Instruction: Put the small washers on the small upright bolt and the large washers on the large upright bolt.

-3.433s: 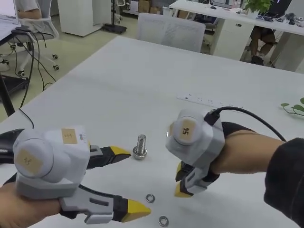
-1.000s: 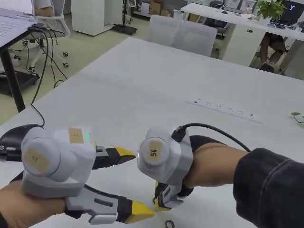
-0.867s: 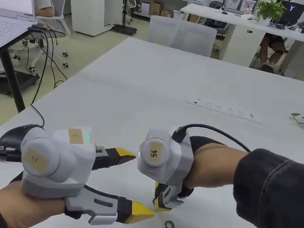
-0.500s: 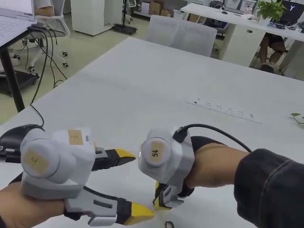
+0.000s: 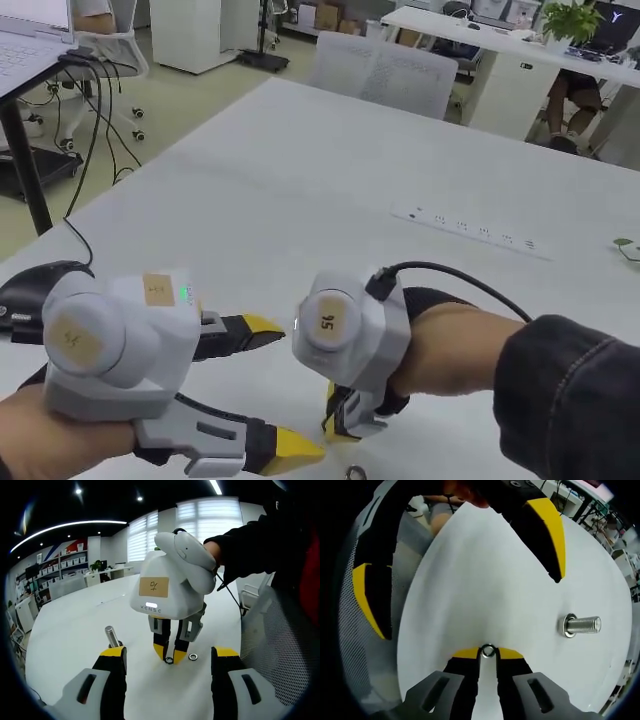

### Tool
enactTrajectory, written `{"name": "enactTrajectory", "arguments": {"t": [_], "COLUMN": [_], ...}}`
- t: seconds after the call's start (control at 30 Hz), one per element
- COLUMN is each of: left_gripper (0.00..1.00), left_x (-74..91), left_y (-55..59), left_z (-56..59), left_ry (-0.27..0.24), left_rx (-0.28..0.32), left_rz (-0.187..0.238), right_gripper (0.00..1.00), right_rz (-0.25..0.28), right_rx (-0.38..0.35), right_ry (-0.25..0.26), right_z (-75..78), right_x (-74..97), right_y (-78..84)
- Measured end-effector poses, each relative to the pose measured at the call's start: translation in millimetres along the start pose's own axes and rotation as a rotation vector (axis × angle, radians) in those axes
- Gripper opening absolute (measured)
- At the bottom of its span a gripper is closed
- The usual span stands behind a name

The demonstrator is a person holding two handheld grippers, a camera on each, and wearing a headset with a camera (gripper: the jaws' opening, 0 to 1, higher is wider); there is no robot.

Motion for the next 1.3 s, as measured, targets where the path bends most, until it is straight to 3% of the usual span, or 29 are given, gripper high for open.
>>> {"name": "enactTrajectory", "arguments": {"t": [0.6, 1.3], "left_gripper": [0.68, 0.68], "left_x": [-3.7, -6.8], "left_y": [-0.1, -1.3], "left_z": [-2.2, -0.6], "left_ry": [0.0, 0.018], "left_rx": [-0.001, -0.009], "left_rz": [-0.001, 0.0], "right_gripper": [0.13, 0.13], "right_rz": [-0.005, 0.019], "right_rx": [-0.026, -0.119], "right_ry": [-0.004, 0.043], "right_z": [1.6, 6.3], "right_x": [2.1, 32.6], "right_y": [8.9, 37.2]}}
Point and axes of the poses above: the centre of the closed fingertips' face, and the gripper's own axes: x roughly backward along the fingers, z roughly to its right, y roughly out of its underside, the point moved 9 cm from there along x, roughly backward along the fingers, and after that the axes turned 2 degrees about -x, right-handed, at the moved point
